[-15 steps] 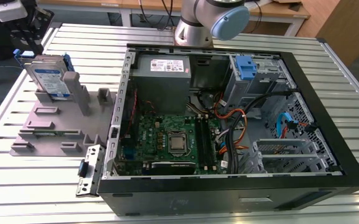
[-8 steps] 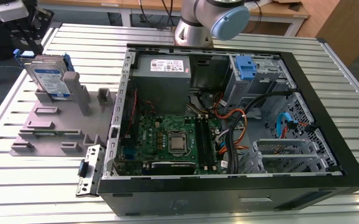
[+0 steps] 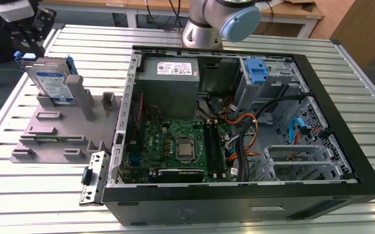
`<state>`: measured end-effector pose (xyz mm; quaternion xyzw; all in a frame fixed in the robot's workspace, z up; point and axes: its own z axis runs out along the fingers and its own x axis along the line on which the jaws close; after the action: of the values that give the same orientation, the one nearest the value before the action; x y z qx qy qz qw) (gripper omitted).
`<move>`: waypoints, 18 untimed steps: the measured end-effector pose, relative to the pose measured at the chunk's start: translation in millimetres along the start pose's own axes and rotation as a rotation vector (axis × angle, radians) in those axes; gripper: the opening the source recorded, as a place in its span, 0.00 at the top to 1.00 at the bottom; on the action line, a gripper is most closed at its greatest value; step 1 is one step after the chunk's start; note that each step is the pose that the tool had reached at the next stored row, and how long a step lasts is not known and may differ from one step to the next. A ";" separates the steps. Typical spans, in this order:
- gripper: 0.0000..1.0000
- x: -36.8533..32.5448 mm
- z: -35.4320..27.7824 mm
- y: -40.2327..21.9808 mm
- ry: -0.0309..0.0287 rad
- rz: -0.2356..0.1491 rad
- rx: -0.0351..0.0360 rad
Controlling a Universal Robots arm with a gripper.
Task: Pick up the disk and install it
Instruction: 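Pick up the disk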
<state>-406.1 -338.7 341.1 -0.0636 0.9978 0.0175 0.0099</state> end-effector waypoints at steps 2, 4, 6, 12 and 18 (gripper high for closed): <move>0.89 0.0 0.0 0.0 0.0009 -0.027 -0.0006; 0.89 0.0 0.0 0.0 0.0011 -0.034 -0.0007; 0.89 0.0 0.0 0.0 0.0011 -0.034 -0.0007; 0.89 0.0 0.0 0.0 0.0013 -0.039 -0.0009; 0.89 0.0 0.2 0.0 0.0038 -0.118 -0.0026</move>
<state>-406.1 -338.7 341.0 -0.1223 0.9923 0.0180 0.0089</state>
